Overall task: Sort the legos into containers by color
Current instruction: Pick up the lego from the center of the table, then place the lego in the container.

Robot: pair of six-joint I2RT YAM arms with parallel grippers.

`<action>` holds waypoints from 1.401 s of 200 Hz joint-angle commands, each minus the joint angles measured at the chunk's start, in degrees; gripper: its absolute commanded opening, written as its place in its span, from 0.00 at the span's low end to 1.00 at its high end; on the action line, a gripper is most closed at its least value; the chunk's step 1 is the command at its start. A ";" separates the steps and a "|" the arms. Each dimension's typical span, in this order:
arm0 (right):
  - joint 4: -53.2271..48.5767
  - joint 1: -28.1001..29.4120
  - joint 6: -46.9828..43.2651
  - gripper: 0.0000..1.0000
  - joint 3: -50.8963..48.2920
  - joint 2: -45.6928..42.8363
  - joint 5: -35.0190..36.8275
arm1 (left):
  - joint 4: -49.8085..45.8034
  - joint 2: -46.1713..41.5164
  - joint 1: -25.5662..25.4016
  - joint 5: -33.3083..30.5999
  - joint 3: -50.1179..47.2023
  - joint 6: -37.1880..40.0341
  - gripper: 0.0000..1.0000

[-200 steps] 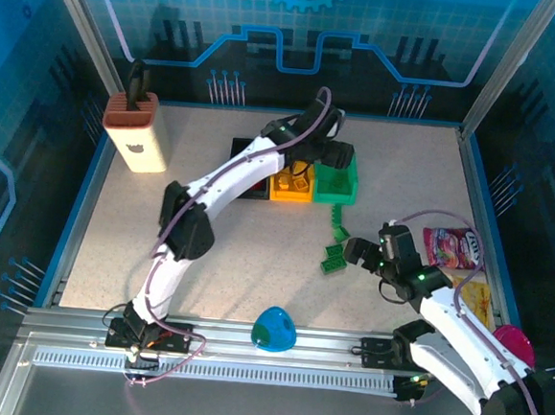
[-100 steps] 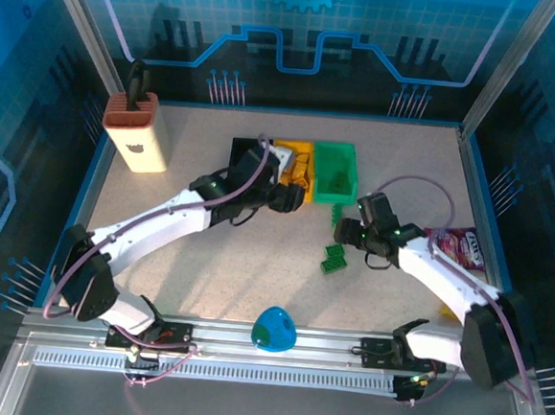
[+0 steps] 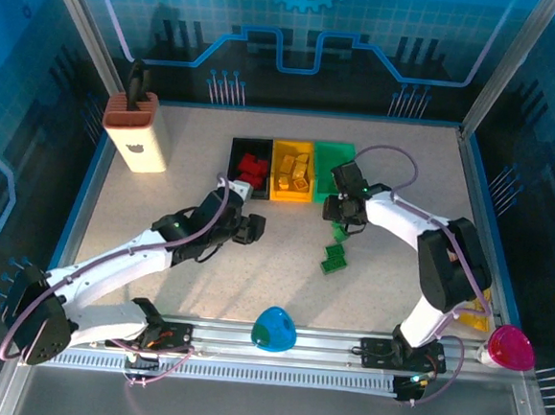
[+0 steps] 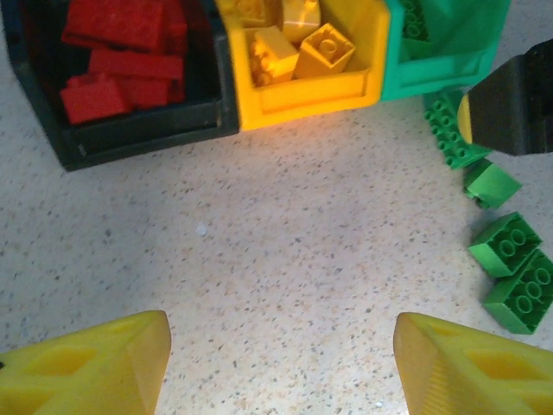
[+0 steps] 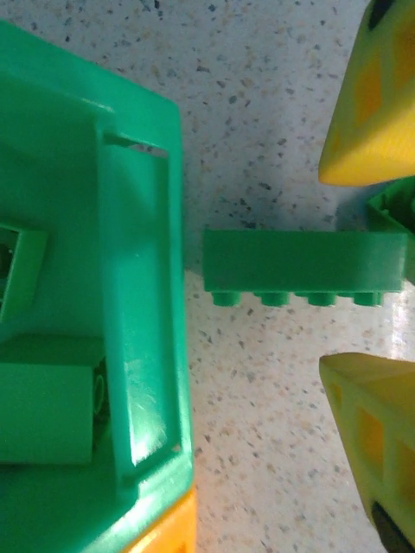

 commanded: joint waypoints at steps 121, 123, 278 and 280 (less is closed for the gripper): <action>-9.26 7.63 2.07 0.20 6.44 3.69 10.07 | 1.84 -6.73 1.36 -2.24 -8.62 -3.89 0.65; -9.29 7.80 2.15 0.19 6.36 3.32 10.24 | 1.84 -6.73 1.36 -2.21 -8.74 -3.93 0.65; -17.58 0.62 -6.61 0.39 36.47 11.61 5.32 | 1.42 -10.38 0.17 -0.23 -12.41 -8.46 0.62; -17.99 0.55 -6.63 0.45 37.31 11.97 5.30 | 1.36 -10.47 0.14 -0.34 -12.41 -8.46 0.61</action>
